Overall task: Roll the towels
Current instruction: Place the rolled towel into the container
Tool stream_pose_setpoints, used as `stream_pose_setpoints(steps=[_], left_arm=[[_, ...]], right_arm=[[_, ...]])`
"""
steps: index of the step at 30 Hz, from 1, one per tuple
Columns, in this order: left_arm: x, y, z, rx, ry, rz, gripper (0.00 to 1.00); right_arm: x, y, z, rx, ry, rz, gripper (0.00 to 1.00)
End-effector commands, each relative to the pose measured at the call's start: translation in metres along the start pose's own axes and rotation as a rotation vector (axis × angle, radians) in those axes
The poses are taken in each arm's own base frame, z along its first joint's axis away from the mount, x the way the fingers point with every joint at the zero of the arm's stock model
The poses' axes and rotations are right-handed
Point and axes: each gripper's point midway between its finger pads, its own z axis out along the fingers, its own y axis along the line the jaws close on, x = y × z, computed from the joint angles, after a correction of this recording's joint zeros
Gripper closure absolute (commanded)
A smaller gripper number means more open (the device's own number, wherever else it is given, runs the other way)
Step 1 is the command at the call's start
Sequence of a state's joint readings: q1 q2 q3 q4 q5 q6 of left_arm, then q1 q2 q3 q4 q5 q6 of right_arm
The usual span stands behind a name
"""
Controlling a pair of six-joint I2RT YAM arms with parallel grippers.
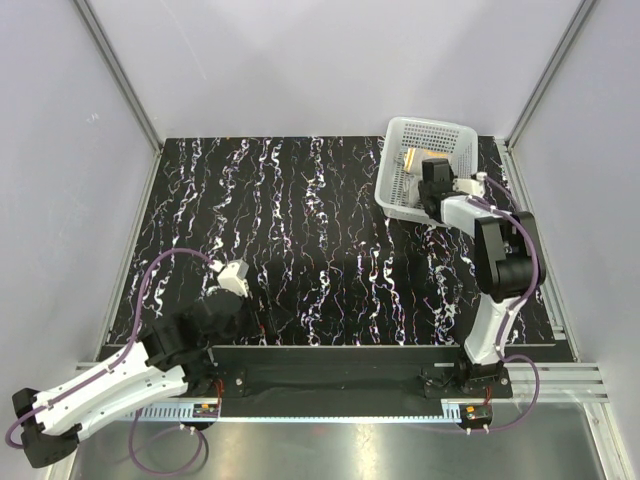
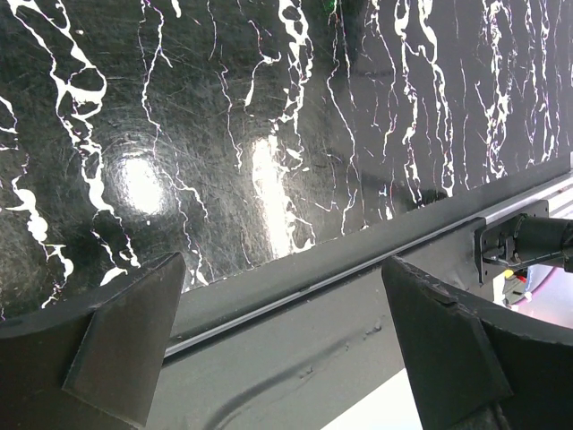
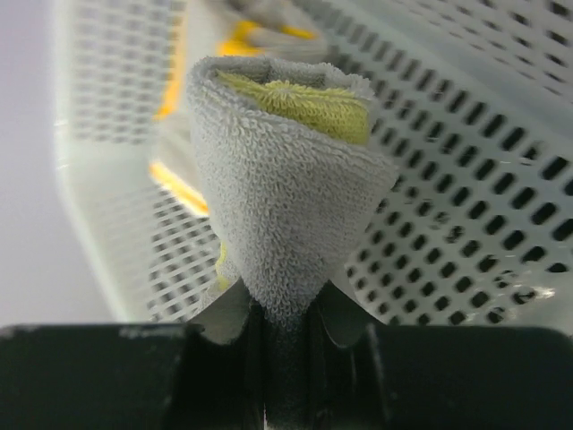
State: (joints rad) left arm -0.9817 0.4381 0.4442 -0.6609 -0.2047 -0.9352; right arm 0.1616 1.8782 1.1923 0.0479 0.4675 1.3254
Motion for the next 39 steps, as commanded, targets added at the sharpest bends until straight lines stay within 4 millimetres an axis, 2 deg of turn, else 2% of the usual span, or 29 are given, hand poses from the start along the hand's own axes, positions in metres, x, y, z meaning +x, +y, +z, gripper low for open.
stream_pose_setpoints(steps=[1,4,6,7,8,9,10,11,15,17,18,21,25,26,28,29,30,39], left_arm=[[0.001,-0.008,-0.002,0.041,0.008,0.000,0.01],[0.001,-0.007,-0.002,0.038,0.006,0.001,0.01],[0.001,-0.008,-0.001,0.040,0.006,0.003,0.01],[0.001,-0.006,0.000,0.037,0.007,0.005,0.01],[0.002,-0.006,0.000,0.034,0.008,0.005,0.01],[0.001,-0.006,0.001,0.032,0.007,0.009,0.01],[0.002,-0.005,0.001,0.028,0.010,0.009,0.01],[0.002,-0.005,0.001,0.025,0.009,0.008,0.01],[0.002,-0.004,0.001,0.027,0.006,0.001,0.01],[0.001,-0.004,0.000,0.027,0.003,-0.002,0.01],[0.001,-0.004,0.000,0.027,-0.001,-0.003,0.01],[0.000,-0.004,0.000,0.024,-0.003,-0.001,0.01],[-0.001,-0.003,-0.001,0.019,-0.010,-0.004,0.01],[-0.003,-0.004,-0.002,0.022,-0.016,-0.005,0.01],[-0.004,-0.004,-0.002,0.022,-0.021,-0.006,0.01],[-0.006,-0.004,-0.003,0.021,-0.027,-0.004,0.01],[-0.007,-0.004,-0.004,0.021,-0.032,-0.004,0.01],[-0.015,-0.004,-0.007,0.005,-0.063,0.004,0.01]], right_arm=[[-0.016,0.002,0.009,0.062,-0.107,0.113,1.00],[-0.008,-0.020,0.016,0.153,-0.103,0.103,1.00],[-0.006,-0.024,0.021,0.189,-0.100,0.089,1.00],[-0.004,-0.032,0.021,0.227,-0.090,0.070,1.00],[-0.001,-0.033,0.023,0.240,-0.083,0.066,0.96],[0.001,-0.040,0.023,0.277,-0.078,0.061,0.89],[0.003,-0.040,0.024,0.276,-0.071,0.057,0.81],[0.009,-0.043,0.028,0.285,-0.047,0.046,0.68],[0.019,-0.047,0.030,0.286,-0.001,0.028,0.40],[0.020,-0.048,0.026,0.283,0.016,0.034,0.34],[0.020,-0.047,0.024,0.281,0.018,0.035,0.25],[0.014,-0.040,0.014,0.266,0.022,0.029,0.17],[0.005,-0.026,0.000,0.238,0.038,0.016,0.00],[0.005,-0.018,-0.005,0.228,0.064,0.023,0.00],[0.004,-0.019,-0.009,0.250,0.089,-0.001,0.00],[0.004,-0.014,-0.010,0.243,0.112,0.000,0.00],[0.005,-0.018,-0.013,0.262,0.125,-0.017,0.00],[0.009,-0.016,-0.036,0.254,0.252,-0.076,0.00]])
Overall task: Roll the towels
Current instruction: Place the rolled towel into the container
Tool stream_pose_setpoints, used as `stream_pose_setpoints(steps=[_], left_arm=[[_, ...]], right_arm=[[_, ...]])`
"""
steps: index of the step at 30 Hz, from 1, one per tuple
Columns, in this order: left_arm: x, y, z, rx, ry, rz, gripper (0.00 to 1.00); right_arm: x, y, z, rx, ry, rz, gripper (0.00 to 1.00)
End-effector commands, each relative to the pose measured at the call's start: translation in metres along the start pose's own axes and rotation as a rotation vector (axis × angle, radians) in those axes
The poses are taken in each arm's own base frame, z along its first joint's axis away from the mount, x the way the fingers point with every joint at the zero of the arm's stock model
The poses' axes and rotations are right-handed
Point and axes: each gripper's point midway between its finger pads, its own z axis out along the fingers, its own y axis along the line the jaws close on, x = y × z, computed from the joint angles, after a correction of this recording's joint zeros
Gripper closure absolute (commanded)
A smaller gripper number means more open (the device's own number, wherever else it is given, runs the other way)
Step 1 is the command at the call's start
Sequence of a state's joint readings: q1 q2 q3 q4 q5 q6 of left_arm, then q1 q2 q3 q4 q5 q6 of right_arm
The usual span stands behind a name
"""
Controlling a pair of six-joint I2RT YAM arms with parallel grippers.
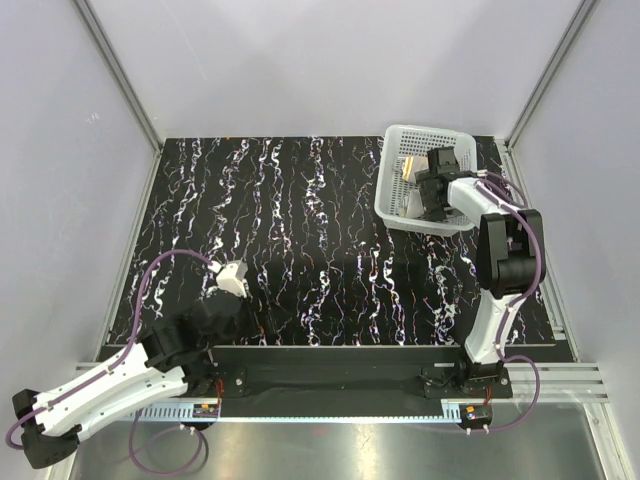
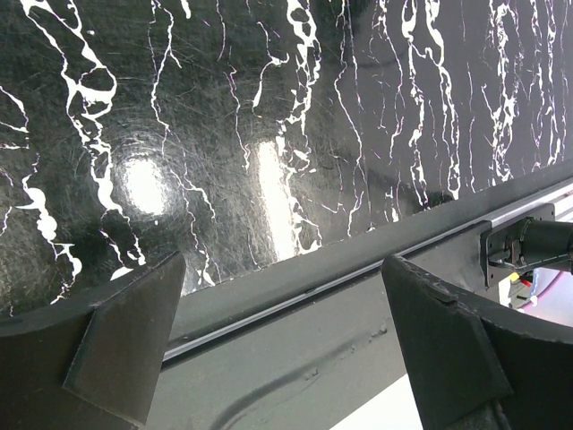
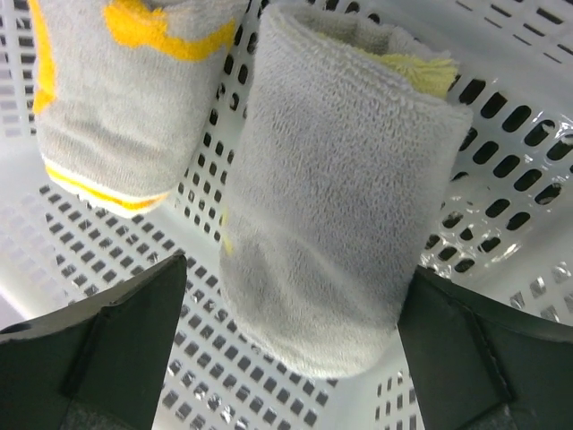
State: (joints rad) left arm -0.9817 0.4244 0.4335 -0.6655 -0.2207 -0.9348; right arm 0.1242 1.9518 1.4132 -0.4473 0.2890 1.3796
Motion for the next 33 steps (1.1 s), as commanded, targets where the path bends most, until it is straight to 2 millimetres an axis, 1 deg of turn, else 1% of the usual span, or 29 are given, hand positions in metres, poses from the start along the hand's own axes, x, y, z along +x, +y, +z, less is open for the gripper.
stream_pose_setpoints(steps=[1,3,6,7,8,9,10,11,12,13,16,18,19,21,22,24,25,27,28,30,31,33], left_arm=[[-0.016,-0.008,-0.007,0.013,-0.052,0.005,0.01],[-0.016,-0.008,-0.008,0.012,-0.054,0.007,0.01],[-0.017,-0.008,-0.008,0.009,-0.055,0.009,0.01],[-0.018,-0.007,-0.008,0.004,-0.057,0.009,0.01],[-0.019,-0.008,-0.008,0.004,-0.059,0.009,0.01],[-0.021,-0.009,-0.009,0.003,-0.063,0.010,0.01],[-0.022,-0.009,-0.009,-0.003,-0.066,0.012,0.01],[-0.024,-0.010,-0.009,-0.005,-0.068,0.020,0.01],[-0.025,-0.011,-0.010,-0.007,-0.070,0.021,0.01],[-0.027,-0.011,-0.010,-0.013,-0.074,0.025,0.01],[-0.032,-0.015,-0.010,-0.023,-0.076,0.039,0.01],[-0.032,-0.014,-0.008,-0.039,-0.072,0.049,0.01],[-0.035,-0.014,-0.009,-0.043,-0.081,0.050,0.01],[-0.037,-0.014,-0.009,-0.056,-0.085,0.058,0.01],[-0.041,-0.014,-0.010,-0.062,-0.095,0.064,0.01],[-0.045,-0.014,-0.011,-0.070,-0.107,0.069,0.01],[-0.050,-0.014,-0.012,-0.079,-0.118,0.077,0.01],[-0.054,-0.010,-0.013,-0.105,-0.133,0.084,0.01],[-0.059,-0.008,-0.014,-0.118,-0.152,0.085,0.01],[-0.065,-0.005,-0.016,-0.134,-0.175,0.086,0.01],[-0.067,-0.003,-0.015,-0.139,-0.185,0.087,0.01],[-0.075,-0.001,-0.016,-0.149,-0.214,0.083,0.01]], right_arm=[[-0.005,0.016,-0.039,-0.062,0.047,-0.041,0.00],[-0.004,0.019,-0.046,-0.083,0.061,-0.046,0.00],[-0.007,0.029,-0.064,-0.136,0.070,-0.040,0.00],[-0.009,0.035,-0.073,-0.172,0.075,-0.039,0.00],[-0.006,0.041,-0.080,-0.210,0.096,-0.058,0.00],[-0.008,0.047,-0.086,-0.233,0.100,-0.068,0.00],[-0.010,0.055,-0.097,-0.258,0.099,-0.082,0.00],[-0.014,0.055,-0.101,-0.253,0.090,-0.111,0.00],[-0.015,0.050,-0.103,-0.229,0.086,-0.134,0.00],[-0.019,0.053,-0.111,-0.243,0.075,-0.149,0.00],[-0.027,0.044,-0.121,-0.230,0.047,-0.211,0.00],[-0.026,0.039,-0.126,-0.244,0.045,-0.267,0.00],[-0.022,0.032,-0.129,-0.257,0.064,-0.289,0.00],[-0.019,0.026,-0.132,-0.281,0.077,-0.344,0.00],[-0.014,0.020,-0.136,-0.299,0.096,-0.396,0.00],[-0.012,0.011,-0.141,-0.302,0.109,-0.434,0.00],[-0.013,0.002,-0.146,-0.302,0.106,-0.446,0.00],[-0.015,-0.007,-0.153,-0.319,0.094,-0.486,0.00],[-0.018,-0.014,-0.161,-0.330,0.080,-0.496,0.00],[-0.019,-0.021,-0.169,-0.348,0.072,-0.531,0.00],[-0.020,-0.026,-0.178,-0.366,0.071,-0.541,0.00],[-0.019,-0.030,-0.186,-0.397,0.077,-0.567,0.00]])
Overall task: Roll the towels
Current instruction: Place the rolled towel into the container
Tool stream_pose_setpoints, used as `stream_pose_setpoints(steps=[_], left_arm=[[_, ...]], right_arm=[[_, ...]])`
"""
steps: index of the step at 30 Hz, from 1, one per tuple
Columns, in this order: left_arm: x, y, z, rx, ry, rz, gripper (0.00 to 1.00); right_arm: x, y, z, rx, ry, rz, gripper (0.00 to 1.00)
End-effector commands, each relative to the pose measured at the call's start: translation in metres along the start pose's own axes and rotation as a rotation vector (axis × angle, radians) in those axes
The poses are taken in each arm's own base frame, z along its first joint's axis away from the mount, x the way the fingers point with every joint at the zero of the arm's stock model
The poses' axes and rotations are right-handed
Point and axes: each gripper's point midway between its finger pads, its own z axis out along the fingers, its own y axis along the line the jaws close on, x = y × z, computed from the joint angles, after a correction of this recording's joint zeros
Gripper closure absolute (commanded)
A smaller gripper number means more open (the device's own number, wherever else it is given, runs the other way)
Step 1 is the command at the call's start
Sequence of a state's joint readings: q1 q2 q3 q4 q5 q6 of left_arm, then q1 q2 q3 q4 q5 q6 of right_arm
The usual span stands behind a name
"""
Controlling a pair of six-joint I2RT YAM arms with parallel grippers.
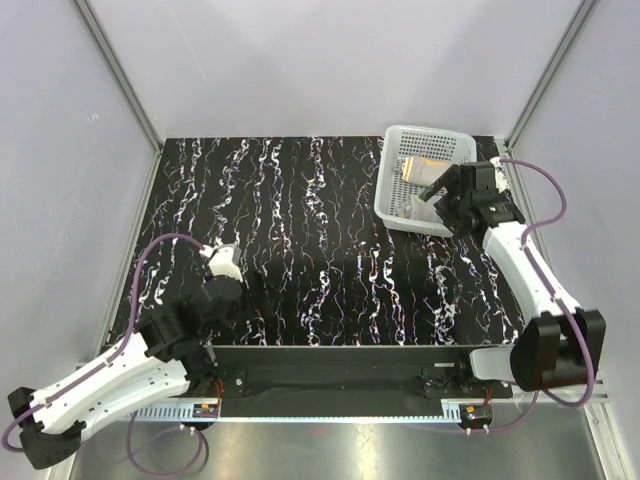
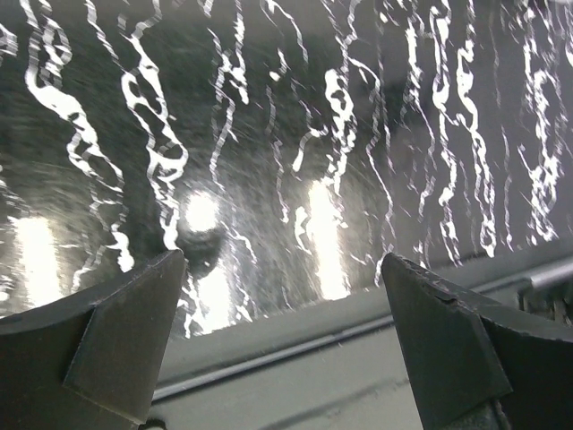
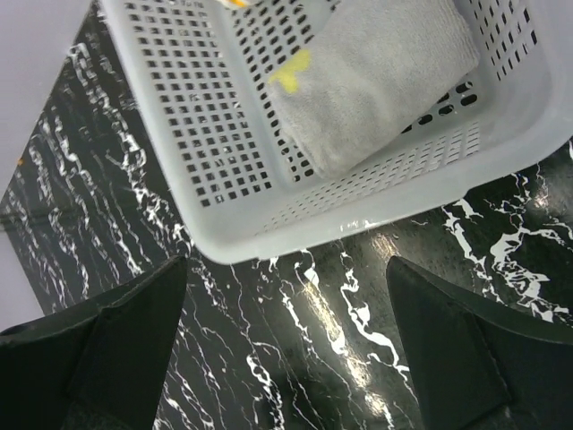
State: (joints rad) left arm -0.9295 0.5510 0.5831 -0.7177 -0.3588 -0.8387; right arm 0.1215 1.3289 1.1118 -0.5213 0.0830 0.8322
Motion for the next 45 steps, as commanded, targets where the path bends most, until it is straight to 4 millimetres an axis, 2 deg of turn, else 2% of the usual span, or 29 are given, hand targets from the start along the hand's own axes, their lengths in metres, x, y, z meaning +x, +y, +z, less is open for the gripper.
stream_pose_setpoints(steps=[1,6,9,11,12,14,18,20,21,22,26,27,29,30,34,36,37,38,39,40,42,43,45], left_arm=[[-0.034,0.000,-0.005,-0.022,-0.114,0.000,0.01],[-0.053,0.003,-0.002,-0.065,-0.156,0.000,0.01],[-0.072,0.015,-0.004,-0.140,-0.230,0.000,0.01],[-0.087,0.028,-0.007,-0.219,-0.306,-0.010,0.01],[-0.095,0.038,-0.008,-0.270,-0.355,-0.013,0.01],[-0.110,0.041,-0.011,-0.289,-0.426,-0.029,0.01],[-0.131,0.036,-0.006,-0.286,-0.513,0.049,0.01],[-0.145,0.046,-0.002,-0.387,-0.574,0.108,0.01],[-0.145,0.061,0.001,-0.479,-0.601,0.140,0.01],[-0.154,0.062,0.006,-0.520,-0.639,0.186,0.01],[-0.158,0.085,0.018,-0.619,-0.702,0.253,0.01],[-0.149,0.091,0.026,-0.608,-0.686,0.274,0.01],[-0.157,0.104,0.024,-0.620,-0.739,0.260,0.01],[-0.147,0.116,0.030,-0.639,-0.723,0.268,0.01],[-0.142,0.156,0.033,-0.703,-0.748,0.166,0.01],[-0.131,0.165,0.043,-0.684,-0.732,0.164,0.02],[-0.139,0.170,0.043,-0.684,-0.777,0.154,0.03],[-0.136,0.175,0.046,-0.700,-0.759,0.151,0.05],[-0.135,0.167,0.059,-0.648,-0.705,0.200,0.05],[-0.147,0.164,0.054,-0.648,-0.747,0.250,0.02],[-0.146,0.165,0.059,-0.644,-0.740,0.324,0.02],[-0.155,0.163,0.054,-0.650,-0.775,0.347,0.02],[-0.156,0.157,0.063,-0.611,-0.758,0.386,0.02]], right_arm=[[-0.001,0.009,-0.027,-0.100,-0.018,-0.090,0.00],[0.003,0.000,-0.041,-0.101,-0.022,-0.107,0.00],[0.009,-0.001,-0.049,-0.120,-0.003,-0.109,0.00],[0.013,-0.005,-0.053,-0.122,-0.001,-0.102,0.00],[0.021,-0.006,-0.059,-0.152,0.017,-0.101,0.00],[0.026,-0.009,-0.064,-0.178,0.012,-0.105,0.00],[0.040,-0.018,-0.073,-0.211,0.033,-0.147,0.00],[0.045,-0.019,-0.077,-0.235,0.051,-0.189,0.00],[0.046,-0.019,-0.083,-0.254,0.042,-0.203,0.00],[0.045,-0.019,-0.087,-0.267,0.032,-0.231,0.00],[0.037,-0.014,-0.109,-0.337,-0.050,-0.273,0.00],[0.038,-0.012,-0.118,-0.381,-0.067,-0.293,0.00],[0.037,-0.006,-0.124,-0.442,-0.108,-0.344,0.00],[0.038,-0.008,-0.128,-0.460,-0.128,-0.351,0.00],[0.036,-0.013,-0.131,-0.495,-0.208,-0.393,0.00],[0.030,-0.017,-0.128,-0.479,-0.264,-0.384,0.00],[0.028,-0.020,-0.127,-0.465,-0.274,-0.362,0.00],[0.025,-0.022,-0.126,-0.452,-0.289,-0.346,0.00],[0.023,-0.025,-0.125,-0.436,-0.300,-0.339,0.00],[0.022,-0.025,-0.124,-0.433,-0.305,-0.336,0.00],[0.024,-0.030,-0.117,-0.412,-0.299,-0.333,0.00],[0.024,-0.029,-0.115,-0.416,-0.307,-0.340,0.00],[0.028,-0.037,-0.102,-0.394,-0.304,-0.335,0.00]])
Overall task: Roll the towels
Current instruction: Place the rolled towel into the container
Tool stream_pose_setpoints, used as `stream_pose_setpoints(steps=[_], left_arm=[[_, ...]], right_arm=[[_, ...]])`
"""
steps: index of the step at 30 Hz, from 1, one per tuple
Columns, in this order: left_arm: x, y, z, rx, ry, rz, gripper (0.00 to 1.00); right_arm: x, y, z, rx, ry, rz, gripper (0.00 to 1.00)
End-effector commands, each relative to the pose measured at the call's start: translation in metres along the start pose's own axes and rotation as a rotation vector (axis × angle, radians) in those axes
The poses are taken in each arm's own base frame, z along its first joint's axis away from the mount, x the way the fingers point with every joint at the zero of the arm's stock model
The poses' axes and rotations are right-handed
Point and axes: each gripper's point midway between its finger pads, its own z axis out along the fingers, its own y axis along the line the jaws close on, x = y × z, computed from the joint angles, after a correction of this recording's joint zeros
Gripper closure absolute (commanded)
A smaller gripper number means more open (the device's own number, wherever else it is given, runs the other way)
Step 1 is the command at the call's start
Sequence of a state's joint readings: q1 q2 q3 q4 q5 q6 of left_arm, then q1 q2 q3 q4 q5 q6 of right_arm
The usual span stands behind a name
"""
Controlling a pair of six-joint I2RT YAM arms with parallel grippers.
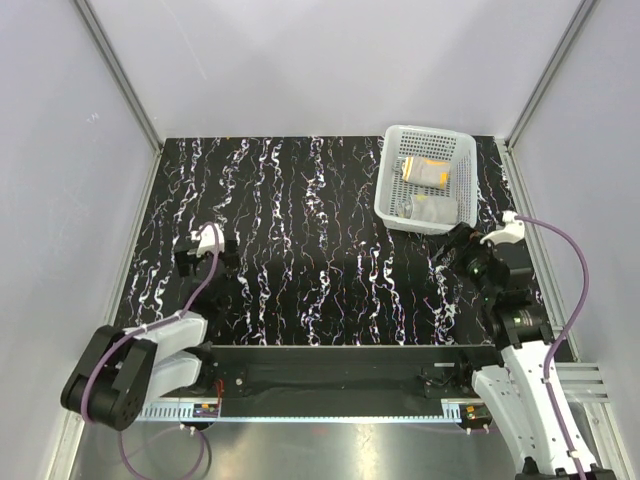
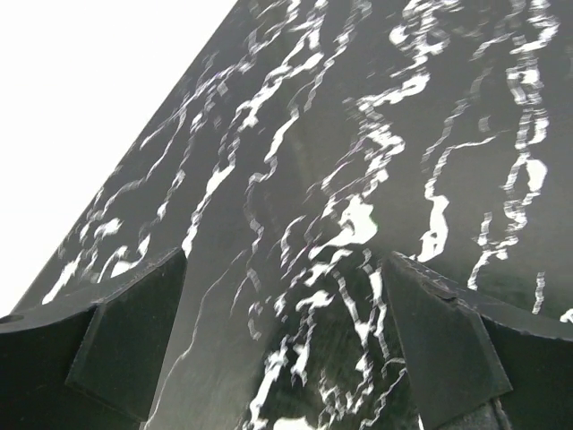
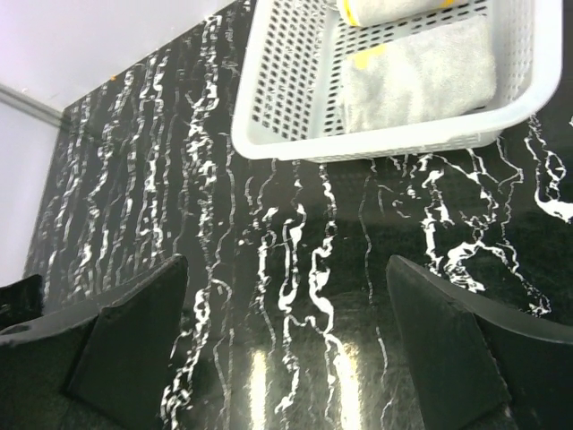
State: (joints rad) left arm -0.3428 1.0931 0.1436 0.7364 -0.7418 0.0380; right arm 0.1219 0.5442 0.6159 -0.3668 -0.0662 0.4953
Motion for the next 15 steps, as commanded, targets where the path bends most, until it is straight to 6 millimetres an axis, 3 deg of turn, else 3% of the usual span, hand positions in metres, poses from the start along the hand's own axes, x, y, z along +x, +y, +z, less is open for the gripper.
stream_pose_setpoints(steps=[1,3,6,7,12,13,14,15], left_arm=[[-0.054,-0.017,0.006,0.107,-0.218,-0.043,0.01],[-0.047,-0.029,0.004,0.188,-0.248,-0.009,0.01],[-0.058,-0.008,0.010,0.087,-0.314,-0.060,0.01],[-0.049,-0.010,0.013,0.101,-0.273,-0.070,0.01],[-0.041,-0.017,0.032,0.208,-0.208,-0.103,0.11],[-0.036,-0.008,0.040,0.189,-0.188,-0.139,0.11],[-0.035,-0.007,0.046,0.172,-0.178,-0.125,0.01],[-0.042,-0.013,0.048,0.206,-0.170,-0.138,0.01]], right_arm=[[-0.009,-0.008,0.012,0.017,-0.081,-0.022,0.00],[0.000,-0.015,0.018,0.024,-0.078,-0.020,0.00],[0.002,-0.025,0.026,0.042,-0.110,-0.070,0.00],[0.000,-0.027,0.027,0.048,-0.121,-0.108,0.00],[0.000,-0.046,0.038,0.129,-0.127,-0.169,0.00],[0.001,-0.049,0.040,0.138,-0.126,-0.207,0.00],[-0.003,-0.050,0.042,0.144,-0.149,-0.209,0.00],[-0.002,-0.055,0.048,0.153,-0.165,-0.206,0.00]])
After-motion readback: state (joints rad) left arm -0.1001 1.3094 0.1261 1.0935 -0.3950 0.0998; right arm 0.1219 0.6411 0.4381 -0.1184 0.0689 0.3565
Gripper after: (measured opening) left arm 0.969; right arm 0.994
